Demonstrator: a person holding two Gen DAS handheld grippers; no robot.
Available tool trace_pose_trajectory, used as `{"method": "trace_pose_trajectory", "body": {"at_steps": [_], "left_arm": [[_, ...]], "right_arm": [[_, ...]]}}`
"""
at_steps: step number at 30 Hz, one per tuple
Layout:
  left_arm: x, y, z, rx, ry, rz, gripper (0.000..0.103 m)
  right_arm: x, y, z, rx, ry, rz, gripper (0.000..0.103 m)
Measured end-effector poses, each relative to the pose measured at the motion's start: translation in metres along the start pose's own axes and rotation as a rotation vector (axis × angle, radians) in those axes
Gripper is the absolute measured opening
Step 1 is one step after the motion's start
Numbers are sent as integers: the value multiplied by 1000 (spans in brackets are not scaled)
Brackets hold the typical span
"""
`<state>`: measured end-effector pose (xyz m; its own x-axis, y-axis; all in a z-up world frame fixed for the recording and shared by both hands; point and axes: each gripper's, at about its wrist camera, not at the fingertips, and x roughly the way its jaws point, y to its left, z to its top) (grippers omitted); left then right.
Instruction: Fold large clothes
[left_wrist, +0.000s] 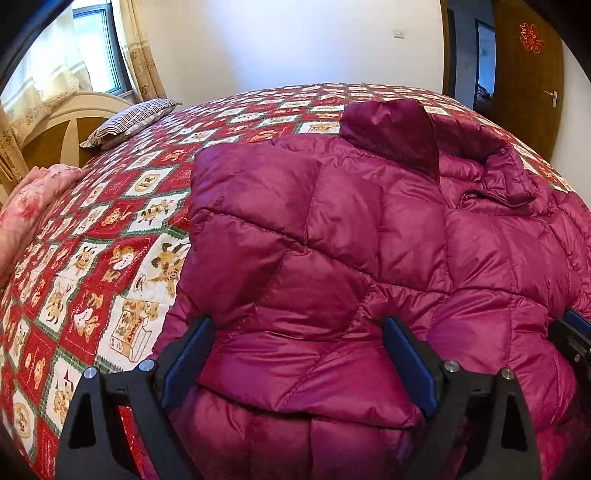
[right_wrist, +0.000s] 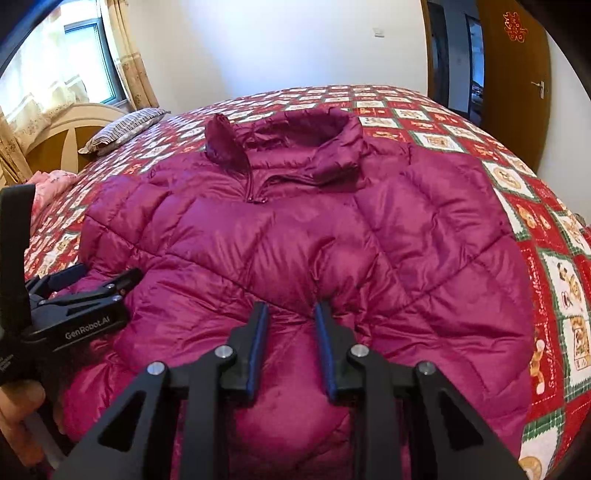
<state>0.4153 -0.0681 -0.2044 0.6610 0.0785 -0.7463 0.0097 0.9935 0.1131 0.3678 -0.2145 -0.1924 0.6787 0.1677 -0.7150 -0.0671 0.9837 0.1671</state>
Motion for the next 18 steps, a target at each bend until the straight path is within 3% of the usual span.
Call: {"method": "trace_pose_trajectory", "body": {"at_steps": [3, 6, 9, 12, 15, 18], "left_arm": [[-5, 2, 1, -9, 5, 5, 94], [-27, 13, 0, -13, 19, 72, 94], [-65, 27, 12, -15, -76, 62, 94], [-83, 38, 38, -17, -178, 61, 95], [-63, 47, 66, -37, -202, 74, 95], [-12, 50, 83, -48, -145, 105, 95]], "right_arm": [[1, 0, 0, -2, 2, 0, 29], [1, 2, 1, -11, 6, -3, 29], [-14, 2, 9, -17, -5, 28, 31], [-39, -4, 25, 0, -98, 41, 32], [-46, -22, 50, 11, -173, -36, 32], [-26, -50, 62, 48, -153, -114, 32]]}}
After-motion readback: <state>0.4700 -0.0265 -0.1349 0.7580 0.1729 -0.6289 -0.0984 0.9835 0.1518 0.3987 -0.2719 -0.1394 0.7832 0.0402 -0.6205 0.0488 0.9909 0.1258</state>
